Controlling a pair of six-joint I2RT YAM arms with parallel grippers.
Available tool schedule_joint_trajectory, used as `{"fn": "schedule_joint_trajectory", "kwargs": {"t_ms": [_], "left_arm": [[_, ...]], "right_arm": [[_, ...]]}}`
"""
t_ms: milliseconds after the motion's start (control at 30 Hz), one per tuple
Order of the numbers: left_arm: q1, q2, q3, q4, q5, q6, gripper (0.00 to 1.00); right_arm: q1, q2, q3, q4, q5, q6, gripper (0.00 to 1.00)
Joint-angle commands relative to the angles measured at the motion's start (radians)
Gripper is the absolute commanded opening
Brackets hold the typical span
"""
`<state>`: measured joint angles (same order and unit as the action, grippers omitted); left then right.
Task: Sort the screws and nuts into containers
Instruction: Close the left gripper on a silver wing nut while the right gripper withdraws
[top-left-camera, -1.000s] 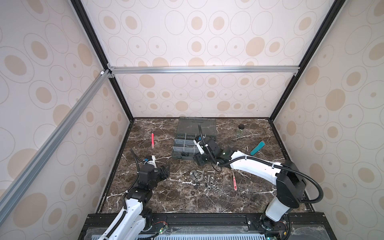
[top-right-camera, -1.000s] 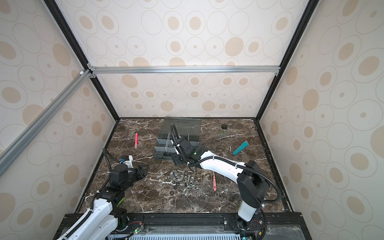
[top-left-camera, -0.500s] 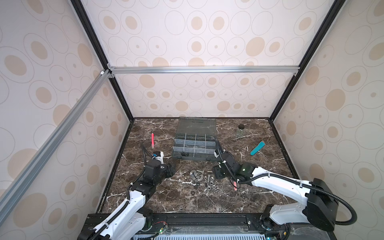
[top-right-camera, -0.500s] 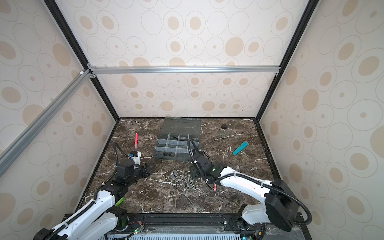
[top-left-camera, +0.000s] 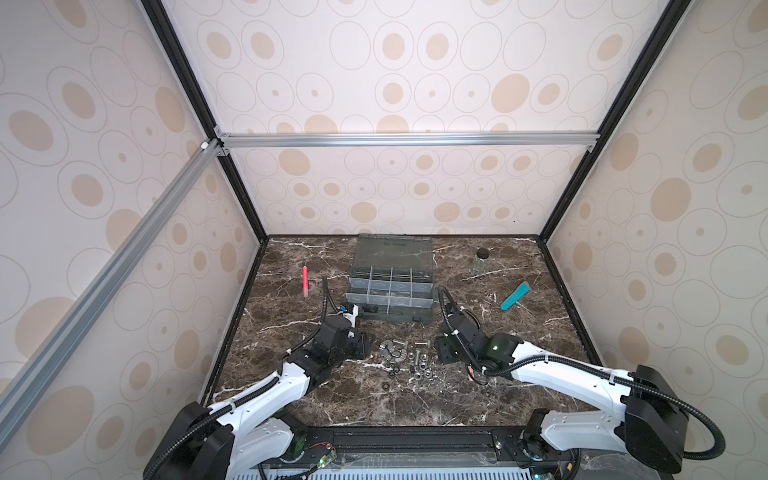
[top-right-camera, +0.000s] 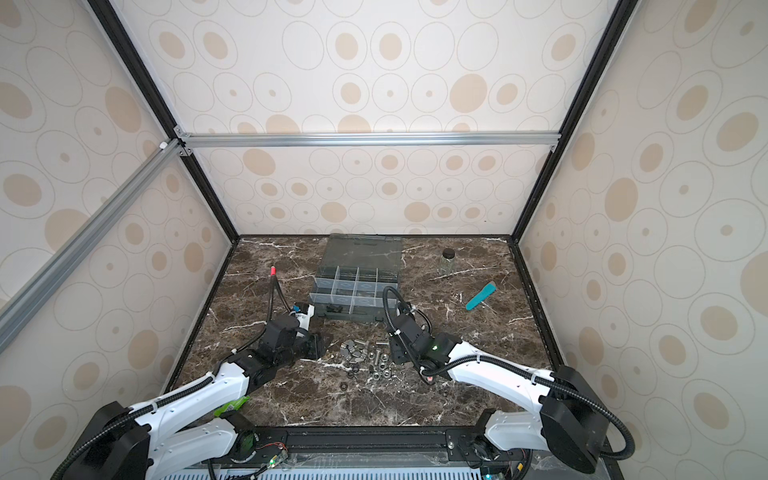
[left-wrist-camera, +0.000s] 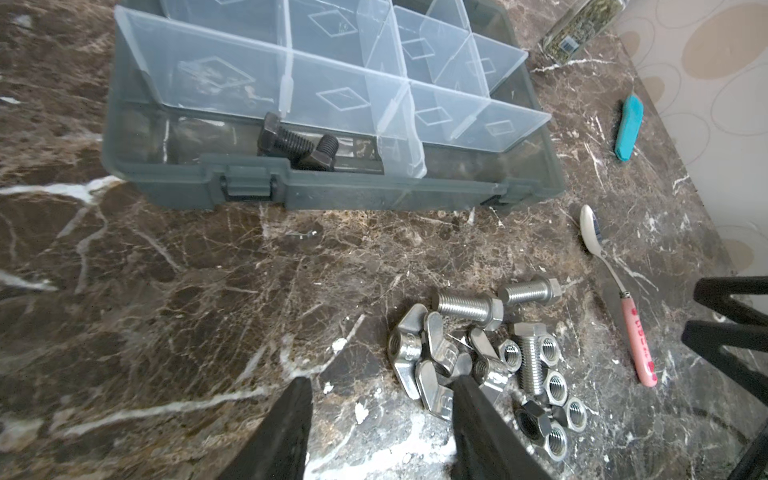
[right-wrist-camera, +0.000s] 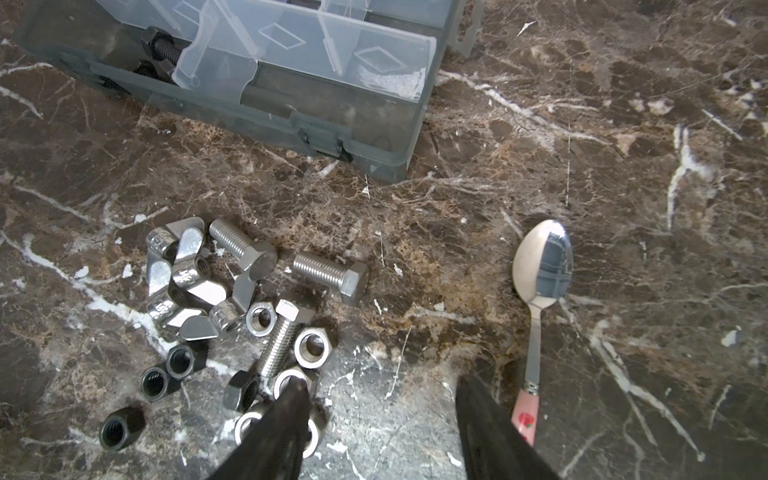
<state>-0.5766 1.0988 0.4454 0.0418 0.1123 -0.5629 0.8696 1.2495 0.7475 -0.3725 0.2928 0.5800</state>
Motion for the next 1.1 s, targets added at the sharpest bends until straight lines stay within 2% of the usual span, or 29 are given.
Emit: {"fn": "schedule_joint_trajectory", "kwargs": {"t_ms": [0,367,600,1067], "left_arm": [[-0.03,0.039,0.06,0.017,-0.019,0.043,0.53],[-0.084,0.166,0.133,-0.017,-0.021,0.084,0.5],[-0.116,0.256,0.196,-0.094,-0.049,0.115,0.49],[-0.143,0.306,0.202,-0.101,-0.062,0.108,0.46]], "right_arm": [[0.004,-0.013,-0.005,-0.017,0.028,0.033,0.6],[0.003,-0.029,-0.014,-0.023,0.051,0.054,0.6],[0.004,-0.041,-0.005,-0.055,0.078,0.044,0.59],[0.003,-0.118,-0.086,-0.046,0.108,0.092,0.6]]}}
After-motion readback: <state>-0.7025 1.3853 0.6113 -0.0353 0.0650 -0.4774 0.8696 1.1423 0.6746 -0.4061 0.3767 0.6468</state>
